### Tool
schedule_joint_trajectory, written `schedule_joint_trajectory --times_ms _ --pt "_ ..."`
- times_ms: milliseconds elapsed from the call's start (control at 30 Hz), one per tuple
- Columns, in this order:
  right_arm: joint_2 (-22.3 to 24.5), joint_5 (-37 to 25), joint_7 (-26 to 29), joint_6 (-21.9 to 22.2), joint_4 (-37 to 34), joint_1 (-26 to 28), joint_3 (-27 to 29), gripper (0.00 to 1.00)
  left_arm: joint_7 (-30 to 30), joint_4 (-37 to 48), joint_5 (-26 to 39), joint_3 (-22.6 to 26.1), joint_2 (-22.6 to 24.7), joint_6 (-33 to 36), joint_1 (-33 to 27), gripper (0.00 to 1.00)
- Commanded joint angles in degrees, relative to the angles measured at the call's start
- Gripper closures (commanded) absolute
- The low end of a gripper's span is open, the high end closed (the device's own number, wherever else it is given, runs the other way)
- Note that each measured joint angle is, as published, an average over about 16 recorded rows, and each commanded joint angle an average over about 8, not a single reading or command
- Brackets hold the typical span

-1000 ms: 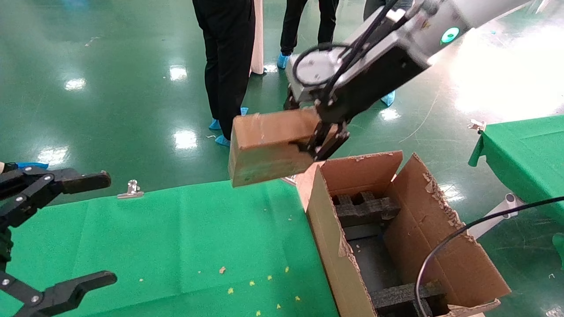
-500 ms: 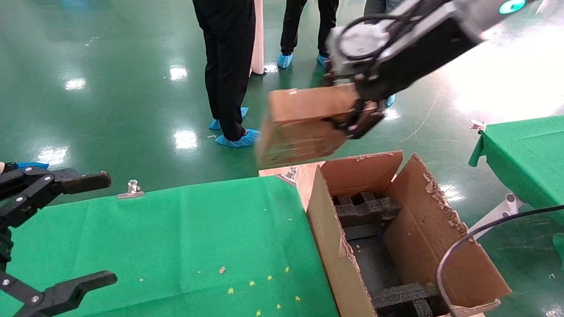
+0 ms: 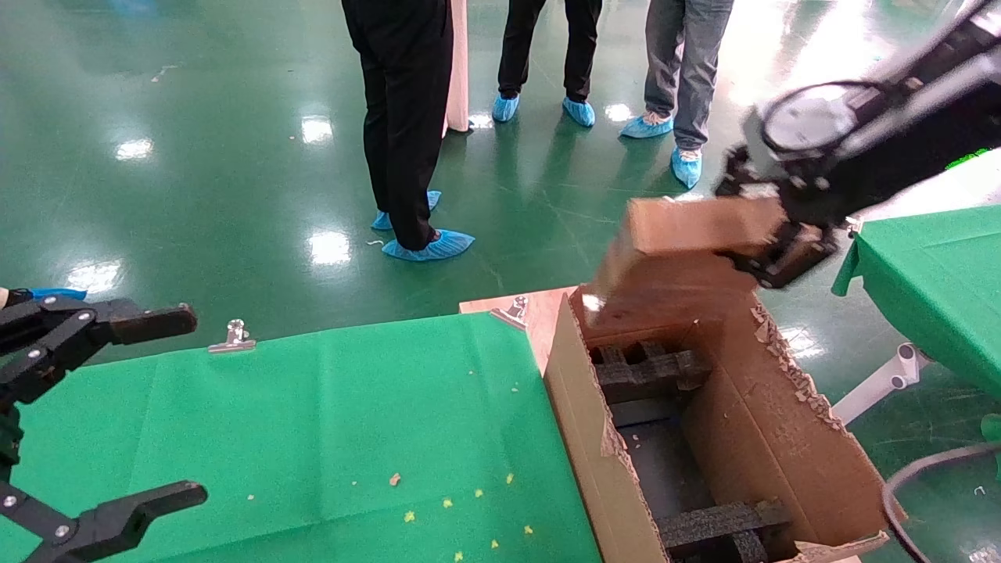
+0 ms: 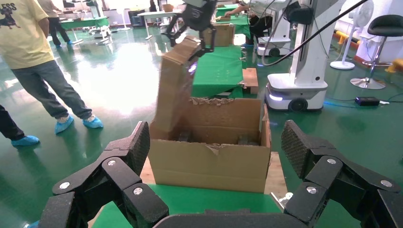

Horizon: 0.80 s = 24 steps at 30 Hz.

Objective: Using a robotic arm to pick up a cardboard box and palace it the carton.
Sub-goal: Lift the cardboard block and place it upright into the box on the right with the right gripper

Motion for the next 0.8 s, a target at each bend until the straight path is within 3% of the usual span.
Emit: schedule_joint_trajectory --times_ms 33,433,800 --pt "1.8 0.1 0.6 0.0 1.2 0.8 -2.1 1.00 0.0 0.0 0.0 0.0 0.0 0.0 0.0 0.00" --pt "8.5 3.6 2.6 0.1 4.1 3.6 -14.0 1.00 0.0 0.0 0.0 0.0 0.0 0.0 0.0 0.00" --pt "9.4 4.9 1.8 0.5 3.3 2.6 -19.7 1.00 0.0 0.0 0.0 0.0 0.0 0.0 0.0 0.00"
